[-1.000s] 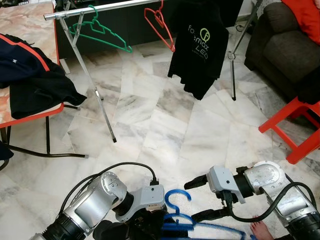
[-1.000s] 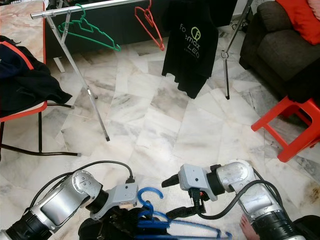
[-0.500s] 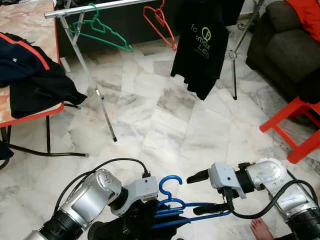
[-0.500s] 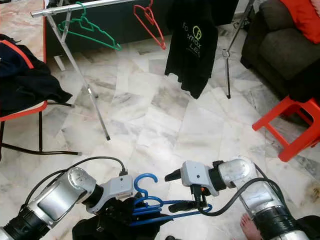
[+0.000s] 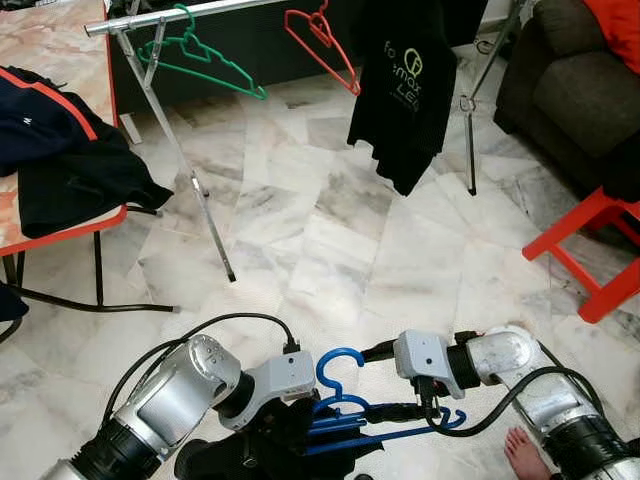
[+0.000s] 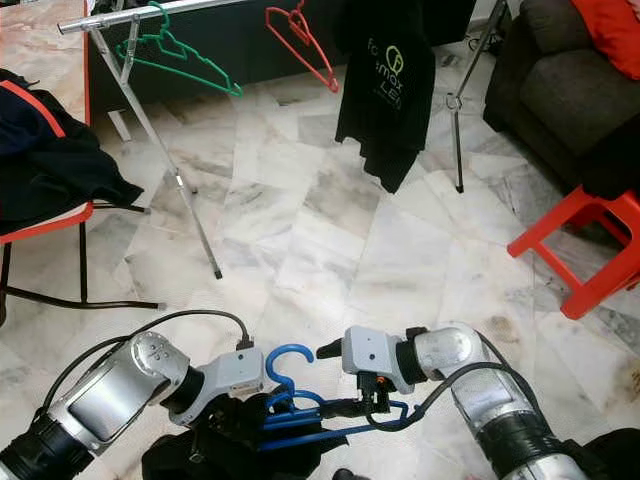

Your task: Hang hanger

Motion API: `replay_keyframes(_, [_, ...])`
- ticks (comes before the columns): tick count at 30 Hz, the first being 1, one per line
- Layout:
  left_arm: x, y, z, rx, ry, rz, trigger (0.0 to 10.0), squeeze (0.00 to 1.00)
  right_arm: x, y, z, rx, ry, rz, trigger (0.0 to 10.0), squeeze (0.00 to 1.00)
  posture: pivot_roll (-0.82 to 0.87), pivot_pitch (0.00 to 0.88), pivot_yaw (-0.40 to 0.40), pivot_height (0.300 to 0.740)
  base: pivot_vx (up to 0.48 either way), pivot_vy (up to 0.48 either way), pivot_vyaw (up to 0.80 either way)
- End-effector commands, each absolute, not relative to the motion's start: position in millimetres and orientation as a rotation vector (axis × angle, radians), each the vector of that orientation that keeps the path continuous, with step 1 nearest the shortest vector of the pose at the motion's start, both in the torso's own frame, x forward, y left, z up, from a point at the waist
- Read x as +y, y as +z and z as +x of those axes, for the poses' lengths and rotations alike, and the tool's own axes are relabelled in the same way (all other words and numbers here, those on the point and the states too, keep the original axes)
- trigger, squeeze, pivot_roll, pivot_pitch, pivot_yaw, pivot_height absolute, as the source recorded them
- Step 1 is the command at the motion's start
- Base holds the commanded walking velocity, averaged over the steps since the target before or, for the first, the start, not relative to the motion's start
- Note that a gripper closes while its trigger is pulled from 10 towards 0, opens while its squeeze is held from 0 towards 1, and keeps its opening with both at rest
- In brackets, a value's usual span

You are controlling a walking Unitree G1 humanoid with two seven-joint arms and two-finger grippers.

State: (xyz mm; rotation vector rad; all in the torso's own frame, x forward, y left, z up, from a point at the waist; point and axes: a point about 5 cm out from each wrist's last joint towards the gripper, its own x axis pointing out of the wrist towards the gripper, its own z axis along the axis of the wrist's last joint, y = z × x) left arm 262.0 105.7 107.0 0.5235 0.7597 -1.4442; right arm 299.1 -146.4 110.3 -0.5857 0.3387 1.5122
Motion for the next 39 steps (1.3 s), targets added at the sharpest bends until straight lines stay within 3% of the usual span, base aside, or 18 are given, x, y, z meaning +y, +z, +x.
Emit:
replay_keyframes(1, [100,108,255,0.755,-1.499,0.51,10.0,0.0,-146,103,291,0.37,1.569,-0.518,10.0,0.0,-0.02,0.29,0.002,0.74,0.0,0.0,0.0])
replay_keyframes(8, [100,109,254,0.75,-1.505,0.51,10.0,0.0,-144,98,289,0.39,1.597,-0.493,10.0,0.0,-0.02,0.288,-0.003,0.74,0.0,0.0,0.0])
replay_keyframes(9, [99,109,253,0.75,-1.506,0.509,10.0,0.0,-144,96,291,0.391,1.581,-0.496,7.9,0.0,-0.01,0.287,-0.003,0.74,0.0,0.0,0.0])
replay_keyframes(10, [99,109,253,0.75,-1.506,0.509,10.0,0.0,-144,96,291,0.391,1.581,-0.496,7.9,0.0,-0.01,0.287,-0.003,0.74,0.0,0.0,0.0])
replay_keyframes(11, [99,109,253,0.749,-1.506,0.509,10.0,0.0,-144,96,292,0.394,1.568,-0.486,3.0,0.0,-0.01,0.285,-0.004,0.74,0.0,0.0,0.0])
replay_keyframes(12, [99,109,253,0.749,-1.505,0.509,10.0,0.0,-144,96,292,0.399,1.567,-0.48,0.0,0.0,-0.01,0.284,-0.005,0.74,0.0,0.0,0.0])
replay_keyframes(30, [97,111,251,0.732,-1.527,0.503,10.0,0.0,-140,87,289,0.41,1.565,-0.444,0.0,0.0,-0.01,0.284,-0.006,0.74,0.0,0.0,0.0])
replay_keyframes(39, [95,117,254,0.642,-1.538,0.564,10.0,0.0,-136,86,287,0.404,1.581,-0.401,0.0,0.0,-0.01,0.289,-0.005,0.74,0.0,0.0,0.0])
